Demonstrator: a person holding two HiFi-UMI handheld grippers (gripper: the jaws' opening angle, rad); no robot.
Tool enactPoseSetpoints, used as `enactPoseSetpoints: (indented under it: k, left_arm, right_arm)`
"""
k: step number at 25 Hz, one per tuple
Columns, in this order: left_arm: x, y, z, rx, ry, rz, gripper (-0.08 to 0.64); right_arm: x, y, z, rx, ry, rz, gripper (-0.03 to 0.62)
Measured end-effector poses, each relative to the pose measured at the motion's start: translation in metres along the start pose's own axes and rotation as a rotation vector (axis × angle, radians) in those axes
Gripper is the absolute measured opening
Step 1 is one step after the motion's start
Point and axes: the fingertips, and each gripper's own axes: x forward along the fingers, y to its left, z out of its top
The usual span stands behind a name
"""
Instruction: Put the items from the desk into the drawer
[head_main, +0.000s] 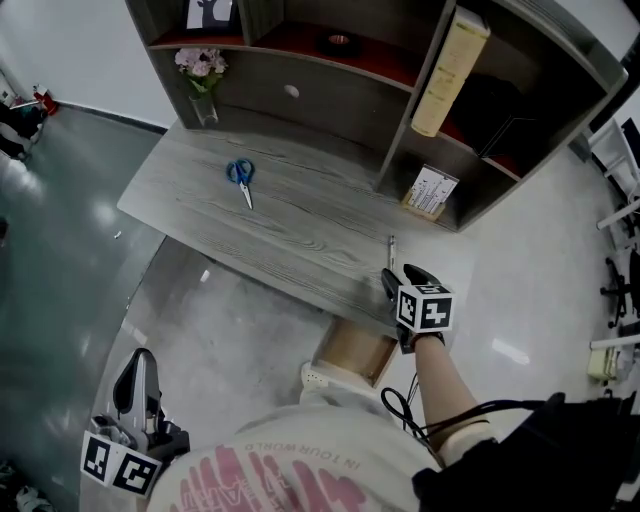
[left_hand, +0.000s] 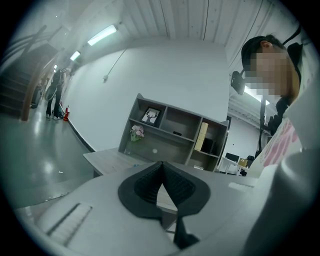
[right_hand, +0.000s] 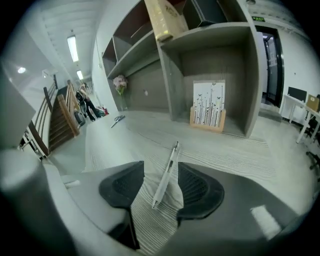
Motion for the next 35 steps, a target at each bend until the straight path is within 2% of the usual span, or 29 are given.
enactPoseSetpoints:
  k: [5,9,14,17,20,25,30,35]
  left_arm:
    - [0.015,-0.002,-0.001,0.002,0.008,-0.003,0.019]
    - [0.030,-0.007,-0.003,0.006,0.011,-0.021,0.020]
    - [0.043,-0.015,-0.005,0.009,0.007,-0.051,0.019]
    - [0.047,-0.020,-0.004,0.016,0.005,-0.072,0.020]
    - [0.050,-0.023,-0.002,0.025,-0.001,-0.096,0.020]
    - [0.053,-0.026,0.001,0.037,-0.001,-0.153,0.020]
    - [0.061,-0.022,-0.001,0.029,0.021,-0.236,0.020]
    - [0.066,-0.018,0.007,0.021,0.058,-0.346,0.020]
  right_arm:
    - [0.019,-0.003,-0.012,-0.039,0.090,-0.028,0.207]
    - [0.025,-0.010,-0.014,-0.031,0.102,-0.047,0.204]
    - [0.024,-0.017,-0.014,-0.058,0.094,-0.058,0.109]
    - [0.022,-0.017,-0.016,-0.016,0.091,-0.041,0.083]
    - [0.020,-0.013,-0.016,-0.025,0.093,-0.042,0.051]
    - [0.007,-0.006,-0.017,-0.037,0.081,-0.051,0.048]
    - [-0.018,0.005,-0.013,-0.032,0.024,-0.074,0.048]
    - [-0.052,0.039,-0.017,0.052,-0.062,-0.050,0.048]
